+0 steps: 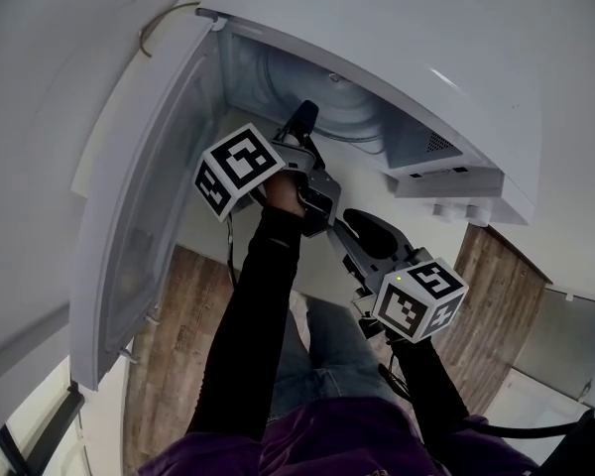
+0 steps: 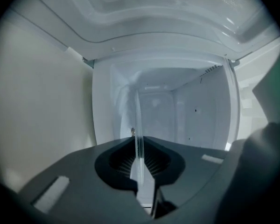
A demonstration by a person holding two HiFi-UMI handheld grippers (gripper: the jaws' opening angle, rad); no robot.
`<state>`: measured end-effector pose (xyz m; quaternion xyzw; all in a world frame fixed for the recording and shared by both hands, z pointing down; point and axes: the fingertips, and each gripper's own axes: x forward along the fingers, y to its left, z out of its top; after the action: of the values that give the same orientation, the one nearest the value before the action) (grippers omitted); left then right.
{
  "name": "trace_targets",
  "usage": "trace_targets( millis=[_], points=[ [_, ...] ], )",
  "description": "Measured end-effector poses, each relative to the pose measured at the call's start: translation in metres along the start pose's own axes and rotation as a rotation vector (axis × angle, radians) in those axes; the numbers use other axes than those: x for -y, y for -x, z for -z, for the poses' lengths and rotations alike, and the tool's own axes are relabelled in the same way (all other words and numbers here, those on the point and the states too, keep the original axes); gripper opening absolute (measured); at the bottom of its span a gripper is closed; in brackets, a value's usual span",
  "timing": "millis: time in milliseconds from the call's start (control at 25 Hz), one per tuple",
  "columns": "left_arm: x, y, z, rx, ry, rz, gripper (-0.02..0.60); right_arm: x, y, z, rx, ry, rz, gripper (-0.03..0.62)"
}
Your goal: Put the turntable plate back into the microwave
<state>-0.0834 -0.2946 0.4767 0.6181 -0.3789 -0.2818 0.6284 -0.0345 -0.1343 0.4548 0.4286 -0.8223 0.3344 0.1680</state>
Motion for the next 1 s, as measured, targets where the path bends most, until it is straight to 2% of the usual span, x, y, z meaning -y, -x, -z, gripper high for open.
trace_targets(
  millis=[120, 240, 320, 480, 640, 840, 1000],
  points=[
    [0.000, -0.003, 0.003, -0.037, -0.071, -0.090, 0.028, -0.003, -0.002, 0.000, 0.001, 0.003, -0.004, 0.135],
    [0.000, -0.008, 0.007, -0.090, -0.116, -0.192, 0.048, -0.008, -0.004, 0.002, 0.000, 0.002, -0.009, 0.135],
    [0.002, -0.011, 0.011, -0.139, -0.170, -0.246, 0.079, -0.009, -0.004, 0.002, 0.002, 0.001, -0.010, 0.135],
    [0.008, -0.016, 0.020, -0.208, -0.342, -0.322, 0.163, -0.006, 0.001, 0.001, 0.010, -0.001, 0.001, 0.135],
    [0.011, -0.017, 0.025, -0.224, -0.530, -0.324, 0.187, 0.002, 0.006, -0.003, 0.025, 0.004, 0.028, 0.135],
    [0.008, -0.016, 0.033, -0.312, -0.768, -0.334, 0.194, 0.015, 0.006, -0.013, 0.048, 0.023, 0.072, 0.134],
    [0.008, -0.016, 0.032, -0.377, -0.766, -0.306, 0.186, 0.028, -0.005, -0.029, 0.090, 0.050, 0.136, 0.135]
  ],
)
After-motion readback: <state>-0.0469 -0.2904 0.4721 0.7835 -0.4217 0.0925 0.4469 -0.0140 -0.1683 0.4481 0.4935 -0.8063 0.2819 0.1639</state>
